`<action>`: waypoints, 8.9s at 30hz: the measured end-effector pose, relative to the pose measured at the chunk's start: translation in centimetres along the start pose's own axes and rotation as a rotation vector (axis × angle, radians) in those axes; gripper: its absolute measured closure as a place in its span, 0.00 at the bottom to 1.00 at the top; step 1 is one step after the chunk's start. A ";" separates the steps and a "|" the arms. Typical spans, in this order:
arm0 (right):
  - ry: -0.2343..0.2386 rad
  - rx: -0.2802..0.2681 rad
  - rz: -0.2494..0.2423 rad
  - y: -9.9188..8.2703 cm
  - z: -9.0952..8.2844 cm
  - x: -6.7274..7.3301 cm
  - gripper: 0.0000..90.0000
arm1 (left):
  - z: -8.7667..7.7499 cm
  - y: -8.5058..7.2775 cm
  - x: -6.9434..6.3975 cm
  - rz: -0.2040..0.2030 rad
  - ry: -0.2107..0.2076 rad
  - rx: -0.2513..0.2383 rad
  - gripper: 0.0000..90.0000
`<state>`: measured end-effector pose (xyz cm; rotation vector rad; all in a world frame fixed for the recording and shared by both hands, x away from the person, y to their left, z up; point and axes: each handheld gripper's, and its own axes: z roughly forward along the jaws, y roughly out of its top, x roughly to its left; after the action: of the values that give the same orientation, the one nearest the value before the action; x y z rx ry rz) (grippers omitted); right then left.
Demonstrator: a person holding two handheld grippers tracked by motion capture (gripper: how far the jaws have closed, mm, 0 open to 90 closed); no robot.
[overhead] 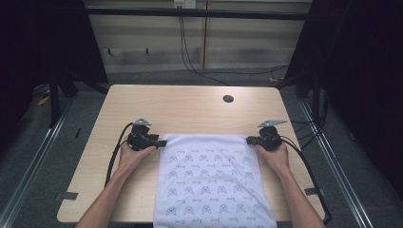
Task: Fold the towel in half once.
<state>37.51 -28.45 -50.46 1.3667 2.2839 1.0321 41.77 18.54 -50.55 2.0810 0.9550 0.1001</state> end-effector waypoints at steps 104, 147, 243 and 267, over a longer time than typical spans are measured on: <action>0.117 0.130 -0.009 -9.8 -10.7 8.5 0.96 | -4.6 -6.2 -9.6 0.122 -0.170 0.145 0.96; -0.090 0.068 0.009 2.4 1.2 -0.5 0.96 | 3.7 3.9 1.1 0.002 0.102 0.011 0.96; 0.294 0.013 -0.135 -6.4 -9.6 10.6 0.63 | -6.0 -6.0 -9.7 0.161 -0.222 0.091 0.58; 0.430 0.041 -0.144 -11.0 -13.6 13.9 0.80 | -11.4 -9.6 -13.2 0.231 -0.512 0.051 0.77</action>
<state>15.55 -25.70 -47.04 1.0514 2.6717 1.3416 22.44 20.81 -46.63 2.1064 0.4106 -0.3276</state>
